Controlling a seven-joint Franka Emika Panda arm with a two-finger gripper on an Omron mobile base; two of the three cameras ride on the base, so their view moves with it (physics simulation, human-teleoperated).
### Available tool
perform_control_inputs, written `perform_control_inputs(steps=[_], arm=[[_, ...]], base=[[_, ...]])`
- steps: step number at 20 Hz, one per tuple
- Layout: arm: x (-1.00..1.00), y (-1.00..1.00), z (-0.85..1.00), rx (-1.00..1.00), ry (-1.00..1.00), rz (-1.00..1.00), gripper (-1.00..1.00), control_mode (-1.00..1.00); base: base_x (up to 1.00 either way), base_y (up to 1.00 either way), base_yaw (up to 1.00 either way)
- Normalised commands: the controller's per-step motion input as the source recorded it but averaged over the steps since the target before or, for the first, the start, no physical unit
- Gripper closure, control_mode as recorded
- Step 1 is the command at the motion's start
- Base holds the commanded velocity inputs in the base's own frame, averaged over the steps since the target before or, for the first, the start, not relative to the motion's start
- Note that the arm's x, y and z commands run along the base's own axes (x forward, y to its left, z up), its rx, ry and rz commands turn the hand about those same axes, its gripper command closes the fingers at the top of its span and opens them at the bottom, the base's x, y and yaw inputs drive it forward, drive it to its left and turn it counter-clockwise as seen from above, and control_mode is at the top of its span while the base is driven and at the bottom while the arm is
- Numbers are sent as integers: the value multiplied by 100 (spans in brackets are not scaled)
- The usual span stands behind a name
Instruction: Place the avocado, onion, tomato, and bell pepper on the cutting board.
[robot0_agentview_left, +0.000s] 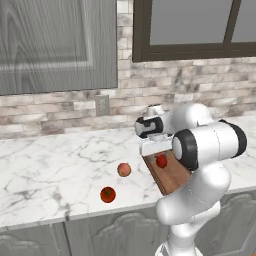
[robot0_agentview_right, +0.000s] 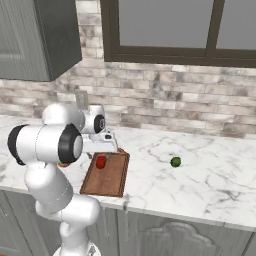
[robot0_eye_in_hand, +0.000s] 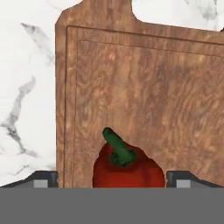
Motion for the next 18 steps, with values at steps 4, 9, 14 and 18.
perform_control_inputs(steps=[4, 9, 14, 18], arm=[[-30, 0, 53, -9, -14, 2, -100, -100], [-36, 7, 53, 0, -4, 4, -100, -100], [-35, 14, 58, 12, 9, 4, -100, -100], [-47, 7, 54, 14, 6, 6, -100, -100]], base=[[0, 0, 0], [0, 0, 0], [0, 0, 0], [0, 0, 0]])
